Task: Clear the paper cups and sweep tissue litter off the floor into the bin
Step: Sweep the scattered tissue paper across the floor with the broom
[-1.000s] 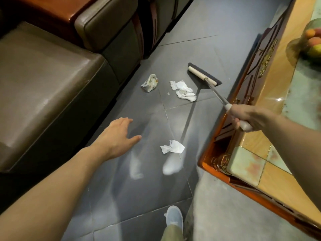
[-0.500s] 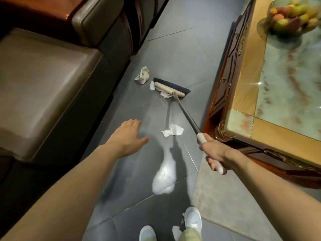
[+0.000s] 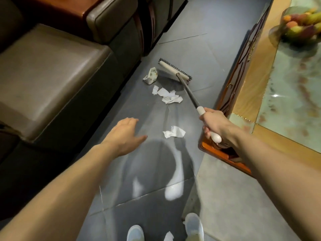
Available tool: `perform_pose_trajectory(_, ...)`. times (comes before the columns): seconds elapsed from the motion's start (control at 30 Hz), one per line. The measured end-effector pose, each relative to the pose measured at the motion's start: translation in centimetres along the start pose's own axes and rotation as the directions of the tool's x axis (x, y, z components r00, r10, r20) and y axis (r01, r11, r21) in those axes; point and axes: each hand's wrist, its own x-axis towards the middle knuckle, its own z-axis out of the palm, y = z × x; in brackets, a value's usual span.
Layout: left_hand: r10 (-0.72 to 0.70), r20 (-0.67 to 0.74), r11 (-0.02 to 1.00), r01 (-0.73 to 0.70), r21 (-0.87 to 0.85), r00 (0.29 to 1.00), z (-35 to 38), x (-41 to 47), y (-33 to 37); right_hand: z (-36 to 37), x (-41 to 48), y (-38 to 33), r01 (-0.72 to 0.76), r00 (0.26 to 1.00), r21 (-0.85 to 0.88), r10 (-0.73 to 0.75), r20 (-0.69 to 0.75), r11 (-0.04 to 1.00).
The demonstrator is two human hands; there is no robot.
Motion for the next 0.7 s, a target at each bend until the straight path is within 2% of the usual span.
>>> perform_pose_trajectory(0.13,-0.110,-0.035,0.993,0.108,-0.044,0.993,1.3,0.6,0.4,-0.5,5.4,-3.7,0.057,0.997,-0.071,-0.053,0.056,0.996)
perform_pose_trajectory(0.27,-0.189,-0.047,0.978,0.184,-0.094,0.981,3.4,0.3,0.6,0.5,9.7,-4.6,0.034,0.994,-0.133,-0.020,0.110,0.991)
perform_pose_trajectory(0.4,-0.247,-0.009,0.963,0.244,-0.114,0.969,5.7,-1.3,0.4,2.5,11.1,-0.4,-0.020,0.989,-0.285,0.061,0.136,0.958)
perform_pose_trajectory(0.5,-0.287,0.028,0.945,0.288,-0.157,0.957,7.2,-3.0,0.1,2.3,10.3,3.5,0.030,0.987,-0.373,0.030,0.155,0.927)
perform_pose_trajectory(0.6,-0.302,0.022,0.937,0.302,-0.174,0.953,8.2,-4.7,0.2,1.3,8.1,6.6,-0.025,0.987,-0.364,0.081,0.140,0.931)
perform_pose_trajectory(0.7,-0.293,0.014,0.939,0.290,-0.185,0.956,9.0,-6.9,0.6,0.6,4.9,9.8,0.017,0.986,-0.408,0.053,0.158,0.913)
